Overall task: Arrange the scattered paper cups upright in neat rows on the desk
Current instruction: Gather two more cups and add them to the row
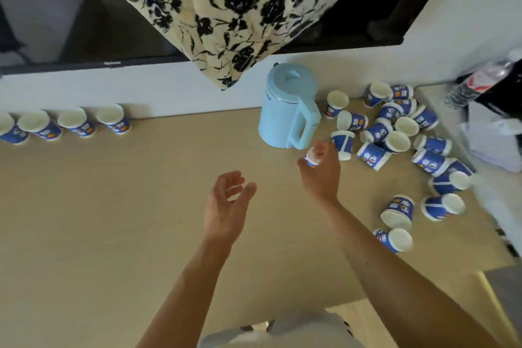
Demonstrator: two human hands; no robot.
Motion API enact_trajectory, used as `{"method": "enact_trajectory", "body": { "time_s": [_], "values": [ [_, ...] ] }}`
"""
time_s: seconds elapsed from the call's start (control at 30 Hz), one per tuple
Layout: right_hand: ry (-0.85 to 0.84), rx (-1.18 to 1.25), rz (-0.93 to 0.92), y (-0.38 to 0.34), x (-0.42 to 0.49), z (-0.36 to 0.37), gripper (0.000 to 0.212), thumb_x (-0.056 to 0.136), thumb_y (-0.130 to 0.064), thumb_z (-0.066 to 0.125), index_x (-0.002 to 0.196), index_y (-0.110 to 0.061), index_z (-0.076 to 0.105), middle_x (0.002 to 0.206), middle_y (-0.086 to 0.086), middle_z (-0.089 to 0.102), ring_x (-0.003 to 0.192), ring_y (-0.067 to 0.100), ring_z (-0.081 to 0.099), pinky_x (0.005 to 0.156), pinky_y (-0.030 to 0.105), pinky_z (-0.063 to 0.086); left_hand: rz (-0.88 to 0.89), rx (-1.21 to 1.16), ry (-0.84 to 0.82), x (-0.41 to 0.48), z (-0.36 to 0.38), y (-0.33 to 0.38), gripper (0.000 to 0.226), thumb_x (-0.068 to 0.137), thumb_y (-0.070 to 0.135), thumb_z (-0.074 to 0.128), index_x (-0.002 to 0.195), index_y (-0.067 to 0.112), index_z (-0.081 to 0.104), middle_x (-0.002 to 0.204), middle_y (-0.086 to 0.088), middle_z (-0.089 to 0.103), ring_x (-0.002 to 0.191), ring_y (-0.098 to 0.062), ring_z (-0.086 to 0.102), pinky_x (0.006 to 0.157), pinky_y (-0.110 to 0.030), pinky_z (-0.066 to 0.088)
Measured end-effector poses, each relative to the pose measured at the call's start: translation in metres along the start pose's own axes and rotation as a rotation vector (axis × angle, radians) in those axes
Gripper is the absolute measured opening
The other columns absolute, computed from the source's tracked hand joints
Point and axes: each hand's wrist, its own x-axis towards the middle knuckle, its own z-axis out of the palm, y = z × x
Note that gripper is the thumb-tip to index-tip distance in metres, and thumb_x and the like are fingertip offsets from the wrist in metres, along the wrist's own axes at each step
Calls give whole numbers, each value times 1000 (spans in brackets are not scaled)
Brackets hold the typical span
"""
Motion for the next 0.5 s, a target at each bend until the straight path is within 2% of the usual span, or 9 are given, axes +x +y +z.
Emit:
{"method": "enact_trajectory", "body": {
  "time_s": [0.07, 0.13, 0.27, 0.37, 0.43, 0.5],
  "values": [
    [36, -153, 0, 22, 21, -10, 46, 78, -15, 78, 118, -7, 59, 116, 8, 63, 110, 30, 59, 91, 42, 48, -15, 3, -1, -5, 18, -1, 26, 91, 26, 73, 113, 32, 60, 112, 10, 69, 106, -5, 66, 81, -25, 49],
    [0, -308, -3, 40, 38, -11, 54, 75, -19, 80, 123, -8, 57, 124, 10, 59, 119, 33, 54, 92, 45, 46, -27, 18, 2, -9, 32, -2, 25, 91, 28, 73, 113, 32, 61, 112, 10, 69, 105, -5, 66, 82, -26, 49],
    [-225, -459, 62, 68, 54, -1, 79, 76, -19, 80, 145, -17, 41, 145, 9, 43, 133, 34, 46, 98, 46, 45, -62, 53, 21, -18, 47, -8, 25, 91, 29, 72, 115, 29, 63, 111, 11, 69, 103, -4, 66, 80, -25, 49],
    [-357, -524, 18, 81, 60, 7, 89, 80, -24, 81, 154, -23, 31, 155, 6, 35, 146, 29, 33, 107, 45, 43, -79, 64, 51, -24, 46, -13, 26, 91, 28, 72, 116, 26, 63, 111, 10, 69, 100, -2, 66, 78, -24, 49],
    [-384, -563, -21, 86, 63, 10, 87, 82, -25, 79, 154, -23, 30, 156, 7, 34, 151, 28, 26, 108, 46, 43, -72, 73, 64, -27, 44, -15, 27, 92, 27, 72, 117, 25, 63, 111, 9, 68, 99, -2, 65, 77, -22, 49],
    [-352, -614, -79, 89, 61, 12, 77, 83, -24, 78, 148, -20, 37, 149, 9, 41, 145, 30, 34, 101, 46, 46, -68, 78, 74, -30, 42, -16, 28, 93, 25, 72, 119, 22, 63, 111, 7, 68, 99, -4, 65, 78, -22, 50]
  ]
}}
